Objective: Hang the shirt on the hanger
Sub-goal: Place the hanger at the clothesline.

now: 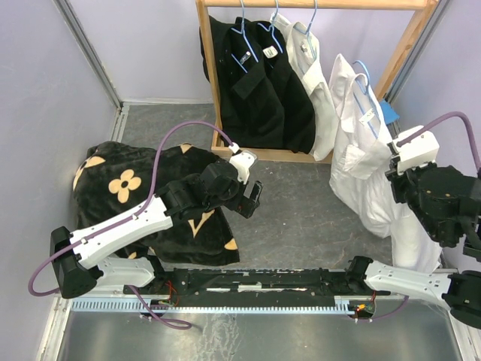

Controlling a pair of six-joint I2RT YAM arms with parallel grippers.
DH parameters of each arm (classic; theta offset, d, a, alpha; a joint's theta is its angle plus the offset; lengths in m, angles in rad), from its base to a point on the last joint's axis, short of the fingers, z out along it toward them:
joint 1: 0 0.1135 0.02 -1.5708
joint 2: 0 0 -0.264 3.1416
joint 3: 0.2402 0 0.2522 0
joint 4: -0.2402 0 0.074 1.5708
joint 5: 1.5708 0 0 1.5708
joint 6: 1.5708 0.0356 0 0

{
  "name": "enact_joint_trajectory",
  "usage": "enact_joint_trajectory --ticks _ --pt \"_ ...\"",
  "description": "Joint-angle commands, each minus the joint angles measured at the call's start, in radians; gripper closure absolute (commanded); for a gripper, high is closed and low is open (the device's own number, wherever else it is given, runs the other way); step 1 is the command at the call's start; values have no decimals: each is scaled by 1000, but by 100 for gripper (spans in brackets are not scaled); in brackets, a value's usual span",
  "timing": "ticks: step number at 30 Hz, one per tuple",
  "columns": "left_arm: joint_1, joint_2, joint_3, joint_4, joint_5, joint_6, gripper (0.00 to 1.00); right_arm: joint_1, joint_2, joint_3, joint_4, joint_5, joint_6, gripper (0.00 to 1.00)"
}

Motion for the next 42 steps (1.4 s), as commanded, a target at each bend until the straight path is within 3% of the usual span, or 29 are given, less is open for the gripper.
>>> enact_joint_trajectory --ticks 1,13,22,28,32,42 --pt "-2 -15 36 4 27 28 1 7 20 -48 137 43 58 100" --pt "-1 -77 13 -20 33 13 1 -45 78 -112 287 -119 46 100" --pt "-2 -113 3 -22 55 0 0 -545 115 -179 397 -658 13 100" --pt "-1 -117 19 -37 74 4 0 -877 111 -169 396 -897 16 100" --pt "-1 -116 33 -45 94 17 1 -939 99 -164 365 -843 0 100" --pt "-1 -101 67 -74 120 47 0 -957 125 -18 259 -445 -92 100"
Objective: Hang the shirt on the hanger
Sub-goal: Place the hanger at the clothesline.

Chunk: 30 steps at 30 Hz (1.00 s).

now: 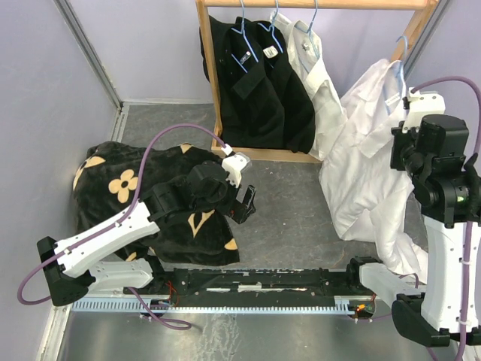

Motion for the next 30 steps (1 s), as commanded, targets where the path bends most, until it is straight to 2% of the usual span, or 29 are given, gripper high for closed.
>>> enact_joint_trajectory --ticks 1,5,10,13,17,21,26,30 --pt "-1 -5 54 3 22 42 0 -6 -10 118 1 203 -50 100" --pt "-1 6 57 12 34 42 0 -7 -9 152 -13 154 -57 100" --pt "-2 14 60 27 50 41 0 -5 15 71 34 -132 -70 100" --pt "-2 3 52 32 63 47 0 -5 56 39 81 -233 -84 100" --pt "-1 -26 37 40 71 75 0 -21 140 29 163 -289 -97 100" --pt "-2 -50 40 29 68 91 0 -76 208 72 226 -418 -94 100" --pt "-1 -65 34 12 48 106 0 -97 221 105 340 -504 -104 100" --pt "-2 -66 27 18 49 107 0 -98 227 129 416 -512 -130 100"
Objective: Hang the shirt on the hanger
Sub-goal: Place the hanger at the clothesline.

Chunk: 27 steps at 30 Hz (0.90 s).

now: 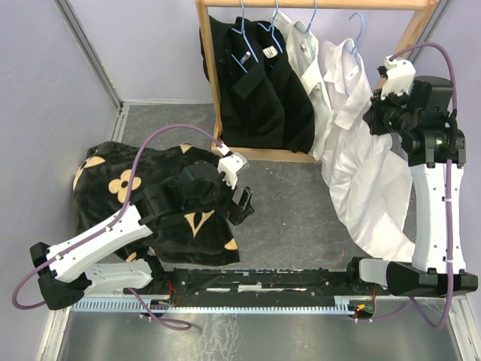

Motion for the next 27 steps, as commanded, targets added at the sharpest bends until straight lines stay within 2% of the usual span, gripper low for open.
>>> enact_joint_trajectory --ticks 1,6,15,22,27 --pt "-1 -15 13 23 -2 53 0 -2 -30 91 224 -60 -43 100" --pt "-1 -16 4 28 5 52 0 -3 8 152 243 -15 -82 100" --pt "-1 -19 -17 33 2 50 0 -2 211 364 86 -18 -77 100" --pt "-2 -34 -26 23 -6 49 1 -2 226 282 75 10 -67 100" --pt "-1 -37 -30 19 -11 49 0 -2 221 248 67 83 -37 80"
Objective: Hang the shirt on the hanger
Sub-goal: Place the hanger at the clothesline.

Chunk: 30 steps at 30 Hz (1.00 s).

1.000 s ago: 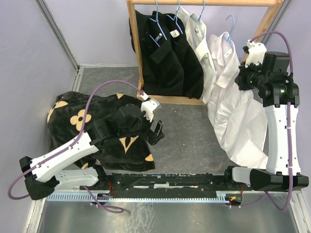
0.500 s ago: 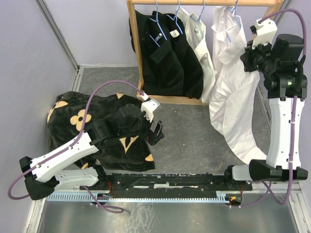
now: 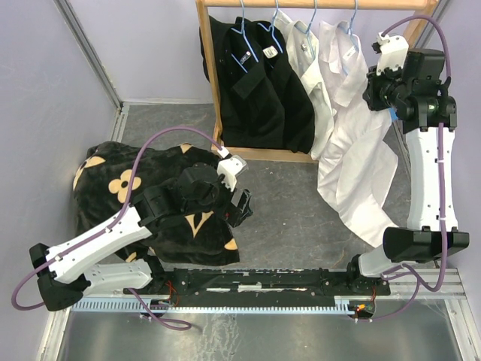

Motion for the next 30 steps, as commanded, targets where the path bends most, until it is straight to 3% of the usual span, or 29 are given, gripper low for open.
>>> enact_joint_trajectory --ticks 1,7,13,20,26,30 --pt "-1 -26 -5 20 -11 36 0 -1 -36 -13 50 69 35 74" --pt "-2 -41 -13 21 -19 32 1 -1 -177 -105 100 71 81 40" --pt "-1 -47 -24 52 -42 33 1 -1 -408 -264 129 215 215 25" --pt "-1 -35 -37 57 -10 28 1 -1 -758 -608 98 255 454 20" --pt "-1 -75 -71 55 -34 27 1 -1 -920 -793 -127 219 647 16" --pt "-1 -82 -89 69 -26 18 1 -1 -1058 -1013 -155 275 827 13"
